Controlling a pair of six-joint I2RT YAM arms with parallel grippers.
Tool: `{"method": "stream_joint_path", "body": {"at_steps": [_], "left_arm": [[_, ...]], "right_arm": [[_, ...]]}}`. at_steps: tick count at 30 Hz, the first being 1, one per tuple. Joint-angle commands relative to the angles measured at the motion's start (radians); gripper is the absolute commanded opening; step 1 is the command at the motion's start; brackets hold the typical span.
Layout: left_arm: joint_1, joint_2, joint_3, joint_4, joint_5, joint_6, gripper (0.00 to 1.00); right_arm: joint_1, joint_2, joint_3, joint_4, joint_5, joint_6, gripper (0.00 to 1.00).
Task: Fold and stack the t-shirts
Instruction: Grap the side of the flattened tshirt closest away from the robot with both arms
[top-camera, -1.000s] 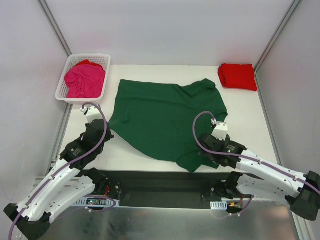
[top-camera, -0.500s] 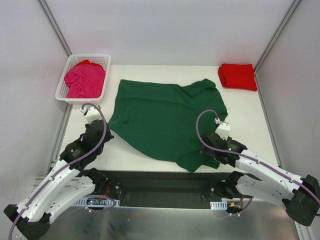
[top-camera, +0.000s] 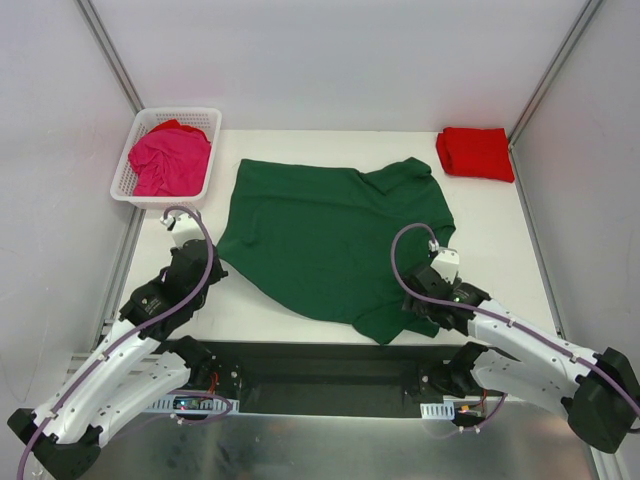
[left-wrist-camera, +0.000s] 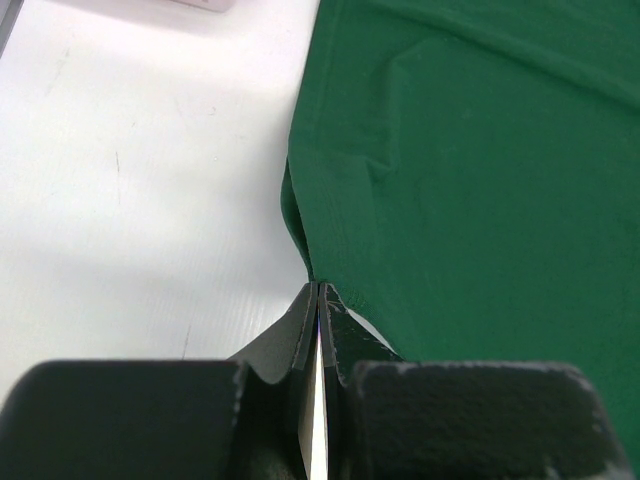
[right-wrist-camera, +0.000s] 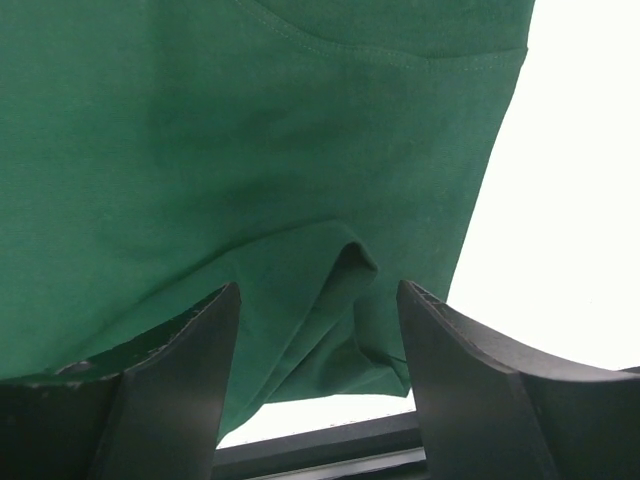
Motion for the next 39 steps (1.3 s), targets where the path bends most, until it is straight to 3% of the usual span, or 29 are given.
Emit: {"method": "stream_joint_path", "body": {"at_steps": [1, 15, 19, 26, 31, 39], "left_arm": [[0.008, -0.015, 0.012, -0.005, 0.001, -0.001, 0.0], [0.008, -0.035, -0.003, -0.009, -0.001, -0.004, 0.0], [0.008, -0.036, -0.006, -0.013, -0.004, -0.007, 0.0], [0.008, -0.036, -0.005, -0.016, -0.004, -0.008, 0.0], [0.008, -0.032, -0.003, -0.014, -0.004, -0.008, 0.0], [0.008, -0.035, -0.005, -0.016, -0.005, -0.009, 0.0]], "right_arm": [[-0.014, 0.01, -0.004, 0.042, -0.006, -0.023, 0.65], [-0.031, 0.012, -0.013, 0.06, -0.013, -0.04, 0.3], [-0.032, 0.012, -0.014, 0.06, -0.013, -0.043, 0.26], [-0.037, 0.013, -0.016, 0.065, -0.017, -0.044, 0.08], [-0.037, 0.017, -0.019, 0.068, -0.02, -0.047, 0.01], [-0.039, 0.023, -0.008, 0.062, -0.023, -0.066, 0.01]]}}
